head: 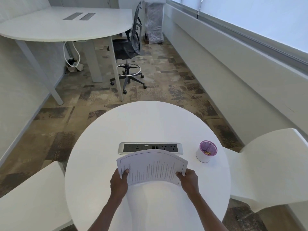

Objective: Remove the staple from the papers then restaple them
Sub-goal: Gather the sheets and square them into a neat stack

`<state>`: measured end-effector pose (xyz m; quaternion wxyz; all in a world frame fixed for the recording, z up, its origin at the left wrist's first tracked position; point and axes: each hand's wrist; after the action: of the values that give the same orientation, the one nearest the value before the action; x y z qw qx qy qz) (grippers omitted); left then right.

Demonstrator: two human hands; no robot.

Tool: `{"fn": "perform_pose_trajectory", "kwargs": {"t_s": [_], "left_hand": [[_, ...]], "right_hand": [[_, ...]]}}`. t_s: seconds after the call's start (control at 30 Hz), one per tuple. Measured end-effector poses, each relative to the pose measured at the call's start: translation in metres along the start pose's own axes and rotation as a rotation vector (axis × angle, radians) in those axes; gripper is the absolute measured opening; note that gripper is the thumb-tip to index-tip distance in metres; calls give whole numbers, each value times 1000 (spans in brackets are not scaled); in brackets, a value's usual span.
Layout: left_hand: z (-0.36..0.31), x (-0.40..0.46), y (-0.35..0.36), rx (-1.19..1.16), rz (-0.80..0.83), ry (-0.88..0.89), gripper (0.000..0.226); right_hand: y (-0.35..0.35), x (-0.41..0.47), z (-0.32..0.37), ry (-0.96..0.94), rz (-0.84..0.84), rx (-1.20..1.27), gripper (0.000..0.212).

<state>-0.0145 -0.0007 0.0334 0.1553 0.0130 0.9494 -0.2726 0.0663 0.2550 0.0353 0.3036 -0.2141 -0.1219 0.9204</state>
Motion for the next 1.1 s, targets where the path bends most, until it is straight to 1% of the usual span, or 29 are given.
{"fn": "perform_pose_trajectory", "kwargs": {"t_s": [0.13,0.2,0.27,0.3,0.33,0.43,0.47,0.53,0.63,0.67,0.77,0.83,0.9,0.97,1.1], "left_hand": [[-14,5,-7,-36,6,1,22],[-21,5,-9,-80,7,-25,22],[-28,4,-9,-139,-10,-78,22],[-32,4,-8,-171,-16,-103,20],[-36,2,-7,-202,-18,-127,17],[-47,-6,0,-354,22,-202,20],[-50,-9,3,-421,43,-229,22],[-57,-16,9,-561,92,-275,22],[-70,-28,15,-752,183,-330,17],[-75,-31,18,-804,209,-346,16],[-87,-40,22,-931,256,-398,24],[-93,-42,24,-1010,272,-434,32],[-99,-42,23,-1060,269,-446,33],[-103,-39,21,-1094,254,-451,30],[-103,-34,19,-1123,250,-492,39]], "right_hand": [[-11,6,11,-24,-16,69,5],[-18,9,15,-17,-60,123,17],[-24,10,19,1,-96,170,13],[-25,9,22,15,-100,200,15],[-25,8,23,31,-93,253,23],[-19,-2,32,151,-4,565,52],[-16,-5,36,175,40,659,57],[-8,-12,45,169,129,768,55],[5,-23,60,59,249,870,43],[10,-27,65,14,275,889,42],[19,-36,77,-91,287,846,45],[21,-42,83,-114,252,758,40],[19,-44,83,-118,211,658,32],[16,-46,78,-97,190,593,24],[12,-54,68,-66,227,562,16]]}}
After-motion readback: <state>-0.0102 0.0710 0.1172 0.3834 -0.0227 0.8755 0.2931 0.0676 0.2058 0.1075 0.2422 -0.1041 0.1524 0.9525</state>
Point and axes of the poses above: each hand's wrist, its own x-axis towards the middle knuckle, its own y-axis out of the palm, z = x × y, and after that the axes turned 12 degrees about x, right-handed
